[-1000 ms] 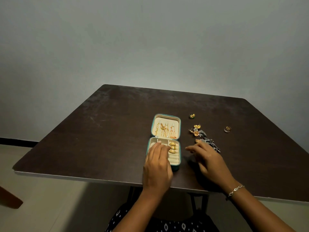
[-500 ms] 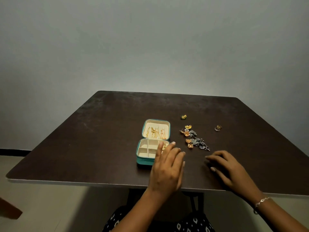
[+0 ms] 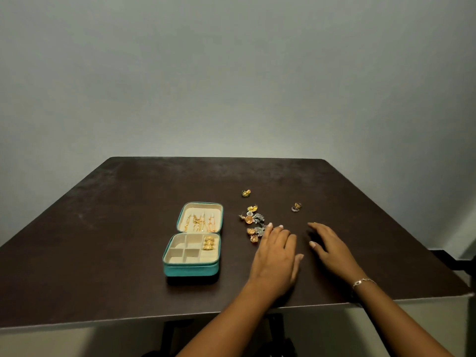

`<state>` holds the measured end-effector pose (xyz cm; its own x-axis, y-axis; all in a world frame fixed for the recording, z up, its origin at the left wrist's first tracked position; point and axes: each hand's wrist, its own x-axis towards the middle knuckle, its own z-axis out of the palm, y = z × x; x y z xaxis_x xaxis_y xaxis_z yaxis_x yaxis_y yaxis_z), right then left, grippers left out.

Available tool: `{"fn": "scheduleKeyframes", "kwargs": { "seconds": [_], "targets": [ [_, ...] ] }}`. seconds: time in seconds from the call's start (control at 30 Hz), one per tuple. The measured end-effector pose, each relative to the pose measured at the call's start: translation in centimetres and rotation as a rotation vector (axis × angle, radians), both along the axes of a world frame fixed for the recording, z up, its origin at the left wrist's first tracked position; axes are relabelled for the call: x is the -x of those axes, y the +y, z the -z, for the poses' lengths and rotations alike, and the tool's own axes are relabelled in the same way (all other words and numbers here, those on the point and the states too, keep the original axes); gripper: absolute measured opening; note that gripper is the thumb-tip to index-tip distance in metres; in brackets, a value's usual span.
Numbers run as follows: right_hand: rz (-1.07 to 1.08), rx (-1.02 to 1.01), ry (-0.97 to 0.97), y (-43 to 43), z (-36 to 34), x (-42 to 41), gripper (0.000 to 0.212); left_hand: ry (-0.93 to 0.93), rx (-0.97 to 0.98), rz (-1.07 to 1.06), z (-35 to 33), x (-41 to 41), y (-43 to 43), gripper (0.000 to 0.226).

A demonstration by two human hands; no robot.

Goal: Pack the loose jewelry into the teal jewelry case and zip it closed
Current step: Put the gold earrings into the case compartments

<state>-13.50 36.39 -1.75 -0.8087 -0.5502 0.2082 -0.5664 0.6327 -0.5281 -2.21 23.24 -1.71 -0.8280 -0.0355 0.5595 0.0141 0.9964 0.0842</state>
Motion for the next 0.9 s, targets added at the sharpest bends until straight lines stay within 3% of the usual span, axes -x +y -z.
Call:
{"fn": "scheduleKeyframes", "kwargs": {
  "seconds": [0.2,0.47,0.73,0.9],
  "targets": [
    [0.052,-0.030,0.006,-1.8,-0.3,4.0,0.047,0.013,0.042,-0.002,1.4,1.1,0.4,0.043],
    [0.201,0.082,0.000,-4.6,-0.4,9.1,0.027,0.179,-0.011,0.032,2.1,1.3,0.1,0.029],
    [0.202,0.053,0.075,-5.7,-0.2,10.8,0.007,0.194,-0.041,0.044,2.3,1.8,0.1,0.025],
    [0.220,0.174,0.029,-5.2,-0.2,10.6,0.010,0.194,-0.040,0.028,2.2,1.8,0.1,0.025]
  ]
}}
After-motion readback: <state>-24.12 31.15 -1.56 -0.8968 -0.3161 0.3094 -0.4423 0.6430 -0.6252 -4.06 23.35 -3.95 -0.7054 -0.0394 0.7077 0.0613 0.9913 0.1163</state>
